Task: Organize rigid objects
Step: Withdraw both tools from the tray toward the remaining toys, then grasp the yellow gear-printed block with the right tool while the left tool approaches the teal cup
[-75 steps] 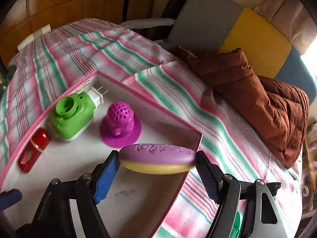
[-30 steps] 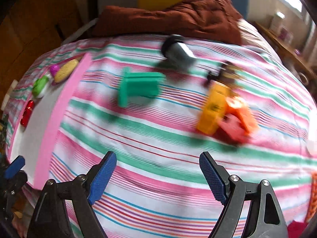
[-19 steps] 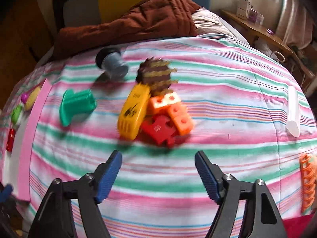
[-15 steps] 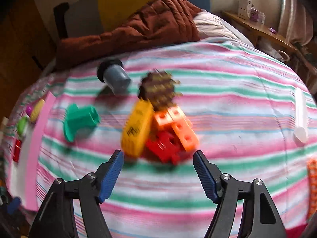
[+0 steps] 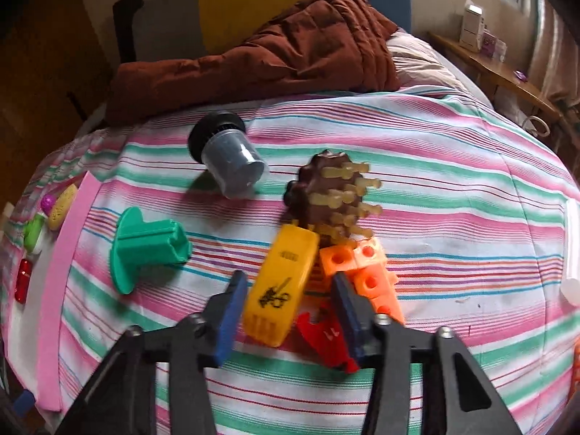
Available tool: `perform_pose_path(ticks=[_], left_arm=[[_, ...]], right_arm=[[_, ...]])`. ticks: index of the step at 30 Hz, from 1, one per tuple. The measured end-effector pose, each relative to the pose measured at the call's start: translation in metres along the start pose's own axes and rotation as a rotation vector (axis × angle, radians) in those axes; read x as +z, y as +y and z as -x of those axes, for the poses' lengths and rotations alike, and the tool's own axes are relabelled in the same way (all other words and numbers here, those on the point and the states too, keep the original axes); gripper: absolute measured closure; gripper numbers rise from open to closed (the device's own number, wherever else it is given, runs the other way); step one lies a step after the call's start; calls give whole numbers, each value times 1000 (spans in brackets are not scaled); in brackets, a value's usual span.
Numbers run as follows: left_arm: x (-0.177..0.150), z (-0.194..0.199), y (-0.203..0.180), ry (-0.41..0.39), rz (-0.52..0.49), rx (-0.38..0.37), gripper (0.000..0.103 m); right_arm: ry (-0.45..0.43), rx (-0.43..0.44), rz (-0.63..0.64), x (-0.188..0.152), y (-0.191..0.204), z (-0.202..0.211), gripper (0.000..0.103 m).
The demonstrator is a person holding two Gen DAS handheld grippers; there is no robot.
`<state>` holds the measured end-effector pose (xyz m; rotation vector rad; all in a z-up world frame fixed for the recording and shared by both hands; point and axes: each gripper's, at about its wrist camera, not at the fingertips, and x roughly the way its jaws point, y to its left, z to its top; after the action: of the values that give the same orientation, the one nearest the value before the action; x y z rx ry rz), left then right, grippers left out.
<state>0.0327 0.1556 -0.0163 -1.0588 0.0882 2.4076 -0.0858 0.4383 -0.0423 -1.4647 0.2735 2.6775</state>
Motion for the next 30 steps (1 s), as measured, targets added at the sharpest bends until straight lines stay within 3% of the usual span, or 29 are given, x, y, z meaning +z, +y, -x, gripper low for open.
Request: perform_pose_path(ticks=[2, 6, 12, 15, 21, 25, 27, 30], left_arm=[[8, -4, -4, 2, -5, 4, 63], [31, -11, -9, 0, -6, -4, 63], [85, -45, -25, 9, -74, 33, 63], [108, -74, -36, 31, -132, 89, 63], [136, -133, -36, 109, -132, 176, 63], [138, -154, -8, 188, -48, 238, 62], [137, -150, 9, 181, 25, 207, 60], [131, -146, 19, 210, 45, 266, 61]], right_arm=[[31, 30, -7, -2, 2, -1, 76], [113, 120, 1, -8, 10, 1, 76], [202, 122, -36, -13, 2, -8, 76], [211, 138, -44, -13, -1, -8, 76], [217, 137, -29, -12, 0, -9, 76], [223, 150, -41, -11, -4, -8, 76], [227, 149, -42, -11, -4, -8, 76], [226, 142, -33, -11, -2, -8, 76]])
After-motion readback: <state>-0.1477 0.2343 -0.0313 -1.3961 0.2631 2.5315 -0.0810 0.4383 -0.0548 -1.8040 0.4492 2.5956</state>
